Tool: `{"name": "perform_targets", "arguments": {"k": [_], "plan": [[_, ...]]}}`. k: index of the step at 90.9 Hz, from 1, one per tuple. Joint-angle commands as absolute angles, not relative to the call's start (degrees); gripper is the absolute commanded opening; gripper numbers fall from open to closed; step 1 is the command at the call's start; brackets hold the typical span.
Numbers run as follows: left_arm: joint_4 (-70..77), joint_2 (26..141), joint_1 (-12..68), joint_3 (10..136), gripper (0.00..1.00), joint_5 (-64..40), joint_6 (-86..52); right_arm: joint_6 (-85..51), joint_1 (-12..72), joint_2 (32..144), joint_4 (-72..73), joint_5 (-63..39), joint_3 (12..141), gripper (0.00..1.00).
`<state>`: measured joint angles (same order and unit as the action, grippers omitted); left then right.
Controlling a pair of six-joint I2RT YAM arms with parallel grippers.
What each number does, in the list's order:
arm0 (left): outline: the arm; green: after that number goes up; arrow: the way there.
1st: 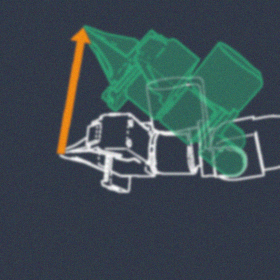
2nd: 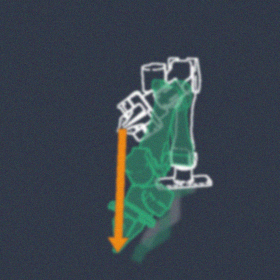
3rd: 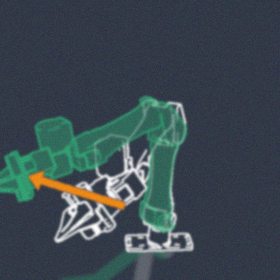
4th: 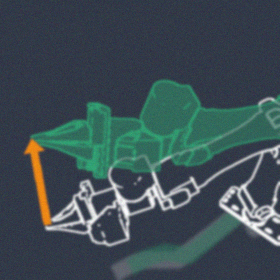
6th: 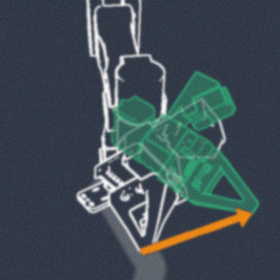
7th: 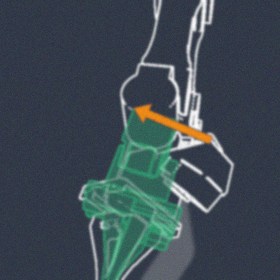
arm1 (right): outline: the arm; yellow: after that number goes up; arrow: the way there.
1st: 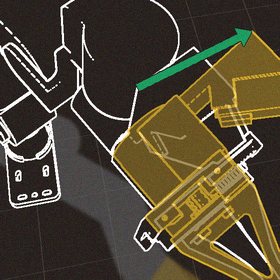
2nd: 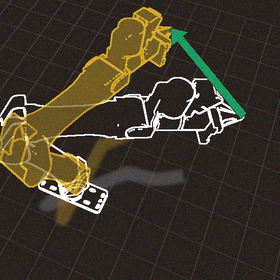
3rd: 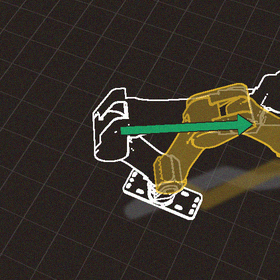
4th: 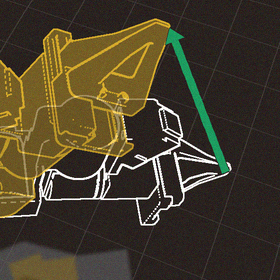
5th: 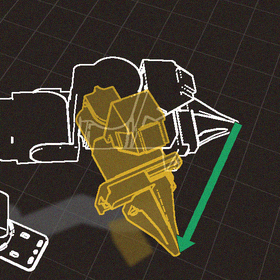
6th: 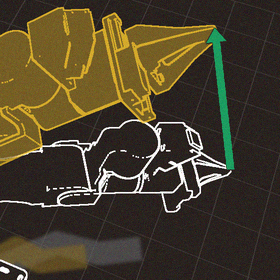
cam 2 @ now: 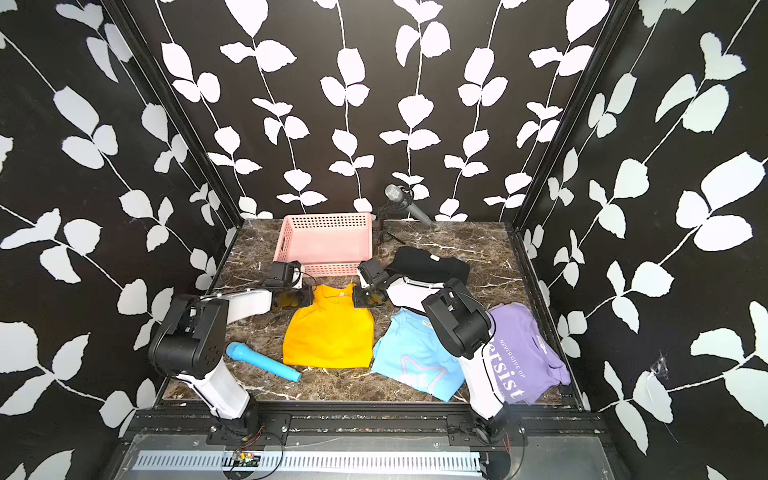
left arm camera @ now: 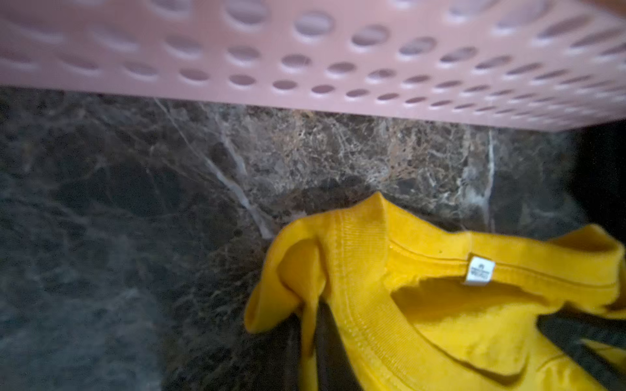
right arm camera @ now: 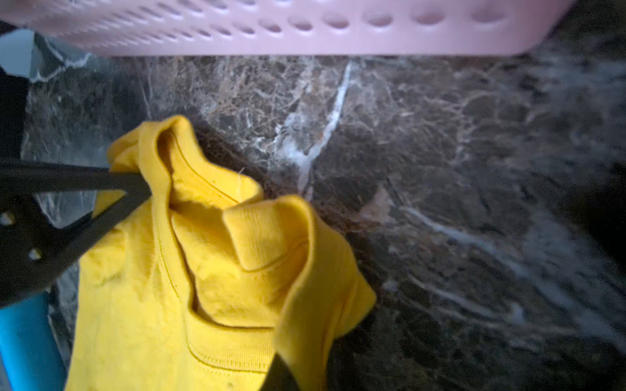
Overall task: Put the folded t-shirts into the basket
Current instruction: Pick up the T-shirt from the center of the board.
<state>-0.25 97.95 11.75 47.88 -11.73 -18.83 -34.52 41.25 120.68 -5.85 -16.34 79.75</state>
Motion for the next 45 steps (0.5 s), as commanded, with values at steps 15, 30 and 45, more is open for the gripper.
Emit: {"name": "perform_targets", "arguments": {"k": [15, 30, 45], "plan": [[2.51, 87.83, 11.87, 43.09, 0.0, -11.7, -20.17, -31.58, 40.87, 114.02, 0.78, -16.59, 75.93, 0.0], [2.0, 78.56, 11.87, 41.34, 0.0, -12.08, -20.38, -28.88, 40.81, 107.37, 3.5, -16.56, 71.91, 0.0], [-1.35, 70.7, 11.87, 42.47, 0.0, -12.23, -20.82, -28.22, 41.08, 101.83, 4.93, -17.32, 71.4, 0.0]]}}
